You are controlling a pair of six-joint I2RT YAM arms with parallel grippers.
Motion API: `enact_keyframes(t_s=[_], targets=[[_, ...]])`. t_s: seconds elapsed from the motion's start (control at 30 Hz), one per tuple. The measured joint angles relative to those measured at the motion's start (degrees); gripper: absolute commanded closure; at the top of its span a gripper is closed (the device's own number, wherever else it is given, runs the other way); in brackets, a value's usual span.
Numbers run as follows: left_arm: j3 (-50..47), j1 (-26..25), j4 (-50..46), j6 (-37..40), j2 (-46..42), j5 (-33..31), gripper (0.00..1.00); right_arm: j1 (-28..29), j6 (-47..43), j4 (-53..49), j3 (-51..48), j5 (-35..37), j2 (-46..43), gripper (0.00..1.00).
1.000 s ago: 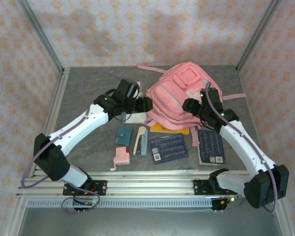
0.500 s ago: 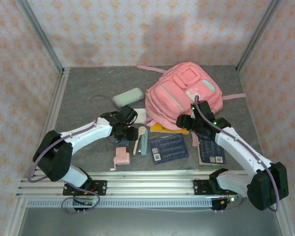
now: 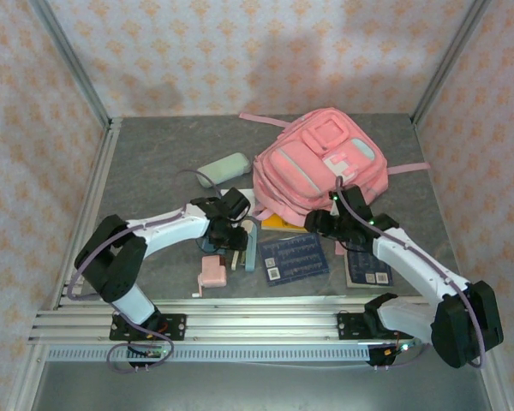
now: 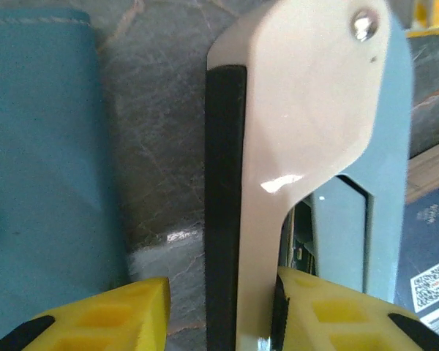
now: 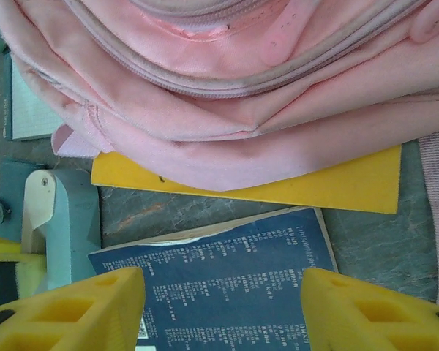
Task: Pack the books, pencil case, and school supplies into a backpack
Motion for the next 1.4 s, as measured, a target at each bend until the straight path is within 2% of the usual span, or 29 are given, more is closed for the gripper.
enact_keyframes(t_s=[0.07, 0.3, 0.43, 0.53, 0.77, 0.87, 1.03, 1.13, 1.23, 1.3, 1.4], targets=[[0.02, 0.00, 0.39, 0.00, 0.85, 0.33, 0.65, 0.00, -0.02, 0.50, -0.35, -0.48, 0.07, 0.42], [0.68, 0.00, 0.83, 0.28, 1.07, 0.33, 0.89, 0.00, 0.00, 1.29, -0.76, -1.42, 0.98, 0.43], [0.92, 0.00, 1.29, 0.22, 1.11, 0.33, 0.97, 0.00, -0.02, 1.51, -0.17, -0.85, 2.08, 0.34], [1.22, 0.00, 1.27, 0.22, 1.11, 0.31, 1.00, 0.28, 0.00, 0.07, 3.67, 2.67, 4.00, 0.30], [2.54, 0.13, 0.74, 0.17, -0.11, 0.31, 1.00, 0.39, -5.22, -2.10, 21.62, 9.86, 13.57, 0.27], [3.34, 0.17, 0.66, 0.17, -0.61, 0.31, 1.00, 0.37, -10.60, -4.22, 32.15, 11.67, 22.36, 0.17], [3.69, 0.55, 0.68, -0.26, -0.55, 0.31, 1.00, 0.26, -19.26, -9.18, 46.80, 13.53, 38.18, 0.13], [3.69, 0.94, 0.70, -0.66, -0.55, 0.28, 1.00, -0.33, -23.67, -11.72, 50.69, 12.57, 45.20, 0.04], [3.67, 1.44, 0.66, -0.72, -0.55, 0.31, 1.00, -1.60, -27.58, -13.81, 52.22, 7.72, 49.48, 0.02], [3.67, 1.84, 0.61, -0.72, -0.55, 0.28, 1.00, -2.23, -30.05, -14.53, 52.94, 4.22, 50.69, 0.03], [3.67, 2.36, 0.55, -0.72, -0.55, 0.28, 1.00, -2.40, -32.68, -15.85, 53.72, 1.68, 51.34, 0.09]])
